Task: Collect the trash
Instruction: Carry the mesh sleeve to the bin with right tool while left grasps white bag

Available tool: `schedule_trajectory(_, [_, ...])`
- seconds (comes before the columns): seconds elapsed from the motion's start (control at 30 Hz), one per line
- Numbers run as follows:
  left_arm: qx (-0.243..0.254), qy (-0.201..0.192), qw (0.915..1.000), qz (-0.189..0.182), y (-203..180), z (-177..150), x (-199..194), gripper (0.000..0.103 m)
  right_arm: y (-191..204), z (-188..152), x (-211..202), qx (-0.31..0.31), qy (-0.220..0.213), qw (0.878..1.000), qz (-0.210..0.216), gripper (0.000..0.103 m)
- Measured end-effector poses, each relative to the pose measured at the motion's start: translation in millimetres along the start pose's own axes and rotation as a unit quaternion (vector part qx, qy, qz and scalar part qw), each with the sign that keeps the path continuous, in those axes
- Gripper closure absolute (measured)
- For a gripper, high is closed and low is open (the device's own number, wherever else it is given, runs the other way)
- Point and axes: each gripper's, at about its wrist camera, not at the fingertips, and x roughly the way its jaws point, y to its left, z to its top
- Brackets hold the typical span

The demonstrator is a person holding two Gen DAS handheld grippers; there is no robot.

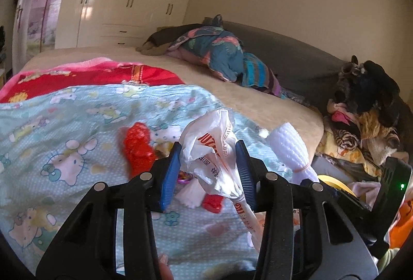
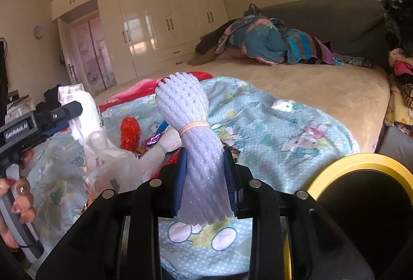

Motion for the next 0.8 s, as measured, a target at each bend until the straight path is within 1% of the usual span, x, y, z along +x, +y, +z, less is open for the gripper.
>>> schedule_trajectory(0.27, [0.028,-0.001,0.9994,-0.018,-28,2,-1,0.068,-19,3,-19,0.02,-0.015,0.999,-0.023,0.076])
schedule_trajectory(0.5, [0.042,0.002,0.9987,-0.03,-47,0,1,0.068,-39,3,-34,0.041,-0.021,0.998,-0.045,0.076])
schedule_trajectory(0.8, [0.061,0.008,0.997,-0.046,-75,-5,5,0.068,-67,4,-54,0.072,-0.033,0.993,-0.087,0.076])
